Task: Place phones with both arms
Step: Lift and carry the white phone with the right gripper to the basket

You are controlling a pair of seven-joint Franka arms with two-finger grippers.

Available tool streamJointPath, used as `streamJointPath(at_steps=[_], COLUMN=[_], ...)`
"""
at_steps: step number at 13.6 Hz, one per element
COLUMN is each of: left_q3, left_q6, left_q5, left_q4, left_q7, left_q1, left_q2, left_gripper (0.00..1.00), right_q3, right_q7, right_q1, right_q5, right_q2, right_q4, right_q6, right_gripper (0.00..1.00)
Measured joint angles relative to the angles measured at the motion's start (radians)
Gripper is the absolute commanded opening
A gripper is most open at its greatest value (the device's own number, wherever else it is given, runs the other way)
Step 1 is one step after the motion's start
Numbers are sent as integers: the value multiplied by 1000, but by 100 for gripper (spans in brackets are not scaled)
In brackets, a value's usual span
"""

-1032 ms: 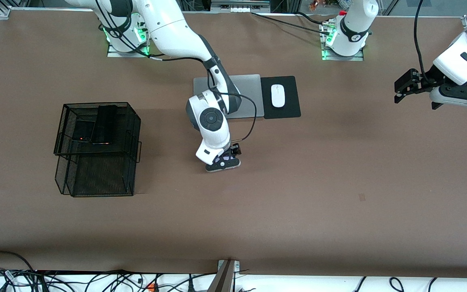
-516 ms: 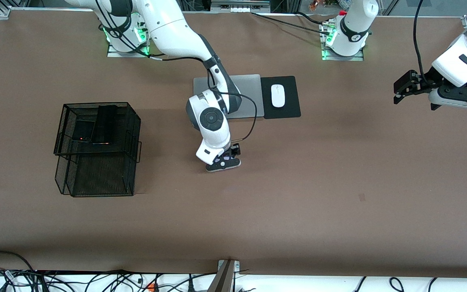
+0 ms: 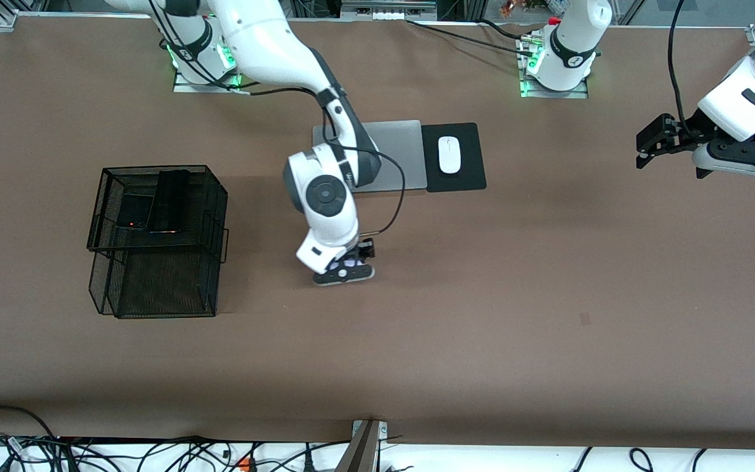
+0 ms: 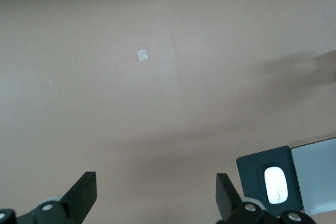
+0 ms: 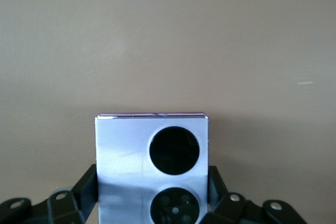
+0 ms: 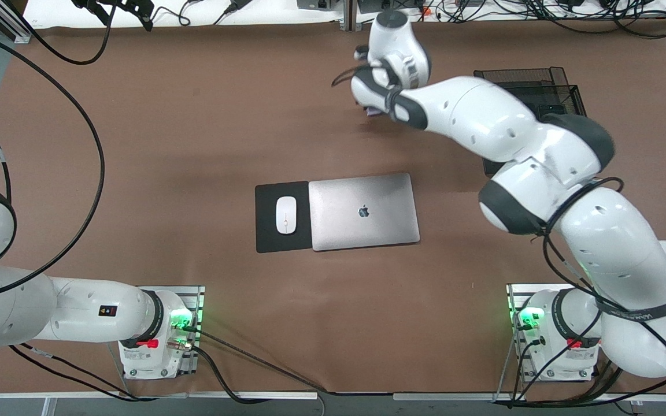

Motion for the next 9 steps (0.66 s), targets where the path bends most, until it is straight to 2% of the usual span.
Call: streamJointPath(at_steps=[3, 6, 7, 9], left_q3=[0, 0, 0, 1], left_q6=[0, 0, 0, 0], left_q5=[0, 0, 0, 0], left_q4=[0, 0, 0, 0], left_q7=[0, 0, 0, 0], left_q1=[0, 0, 0, 0], left_q2=[0, 0, 0, 0], left_gripper=[100, 100, 100, 100], right_q3=[-133, -301, -343, -380], right_q7=[-82, -276, -332, -421], right_q1=[-3, -11, -18, -49], right_q5=[0, 0, 0, 0], right_q2=[-100, -132, -132, -131], right_q4=[2, -6, -11, -25], right_q6=[-190, -310, -324, -330], right_gripper=[0, 0, 0, 0])
